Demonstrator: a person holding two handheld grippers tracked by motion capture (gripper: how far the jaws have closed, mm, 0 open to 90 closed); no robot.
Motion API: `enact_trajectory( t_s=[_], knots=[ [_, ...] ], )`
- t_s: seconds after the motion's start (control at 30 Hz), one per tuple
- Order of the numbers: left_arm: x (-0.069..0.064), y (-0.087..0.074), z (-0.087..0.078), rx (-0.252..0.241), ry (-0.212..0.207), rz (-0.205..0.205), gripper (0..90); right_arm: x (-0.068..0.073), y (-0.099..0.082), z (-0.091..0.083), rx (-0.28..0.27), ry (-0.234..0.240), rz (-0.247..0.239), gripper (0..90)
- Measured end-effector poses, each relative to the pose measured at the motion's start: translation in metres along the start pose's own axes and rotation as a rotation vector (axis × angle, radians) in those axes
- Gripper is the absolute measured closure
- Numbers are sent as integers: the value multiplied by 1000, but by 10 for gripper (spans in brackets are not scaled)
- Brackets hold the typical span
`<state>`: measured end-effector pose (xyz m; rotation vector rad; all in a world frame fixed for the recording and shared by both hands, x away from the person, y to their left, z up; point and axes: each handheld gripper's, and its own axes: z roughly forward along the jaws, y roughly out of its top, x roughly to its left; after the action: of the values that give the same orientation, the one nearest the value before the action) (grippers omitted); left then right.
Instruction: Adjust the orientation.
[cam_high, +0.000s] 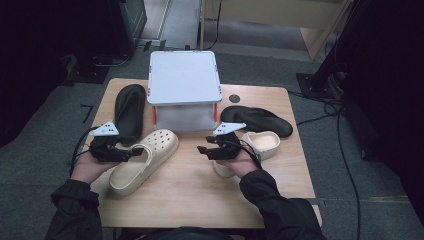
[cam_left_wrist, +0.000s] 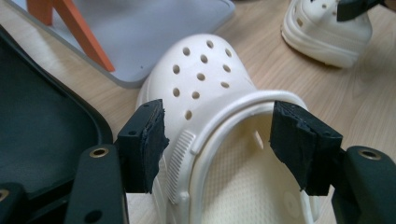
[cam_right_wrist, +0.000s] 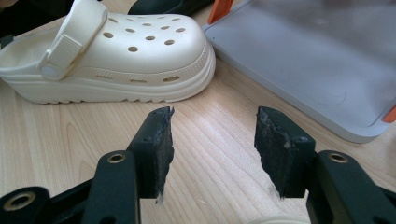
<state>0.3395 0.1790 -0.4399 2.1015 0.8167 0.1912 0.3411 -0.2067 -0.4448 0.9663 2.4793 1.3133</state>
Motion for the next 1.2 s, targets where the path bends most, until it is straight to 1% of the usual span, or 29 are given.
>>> enact_trajectory(
  t_s=[0.07,0.13,0.23,0.3,0.33,0.37,0.43,0.5,0.6,0.67,0.7,0.73,0.77,0.83,0.87,0.9,1.0,1.07,1.13,1.17,1.2],
  knots=[
    [0,-2,2,13,12,3,357,0,0,0,1,0,1,472],
    [2,-3,6,26,9,-5,357,0,0,0,1,0,-1,472],
    [3,-4,12,50,17,1,362,0,0,1,5,3,0,472],
    [4,-4,17,44,11,8,364,0,-1,2,6,3,-7,471],
    [4,-4,17,44,11,8,370,0,-1,2,6,3,-7,471],
    [7,-4,21,41,7,-4,381,1,-1,3,9,3,-5,471],
    [9,-4,25,54,2,-21,393,2,-1,3,10,6,-5,471],
    [8,-4,26,55,23,-16,413,3,-1,4,10,7,-11,471],
    [6,-3,24,52,41,-14,470,4,-1,5,9,12,-12,478],
    [4,-3,23,52,50,-2,496,5,-1,6,13,19,-13,489],
    [3,-3,22,52,60,-5,516,6,-1,7,13,21,-14,495],
    [3,-3,22,52,60,-5,531,6,-1,7,13,21,-14,495],
    [2,-2,21,55,66,-13,546,8,-1,7,15,28,-18,503],
    [0,0,21,57,53,-16,569,10,0,8,14,32,-20,510],
    [-2,1,21,58,43,-10,580,10,0,8,16,35,-18,512],
    [-2,1,21,58,43,-10,591,10,0,8,16,35,-18,512],
    [-10,5,25,57,0,-16,604,14,0,10,13,50,-28,529],
    [-13,7,27,43,-25,-33,609,16,0,11,13,58,-25,536],
    [-17,8,29,47,-52,-42,613,19,1,12,16,67,-26,541],
    [-19,9,30,48,-64,-39,612,20,1,13,17,67,-28,542],
    [-21,10,31,43,-64,-37,610,20,1,14,17,71,-34,543]
  ],
)
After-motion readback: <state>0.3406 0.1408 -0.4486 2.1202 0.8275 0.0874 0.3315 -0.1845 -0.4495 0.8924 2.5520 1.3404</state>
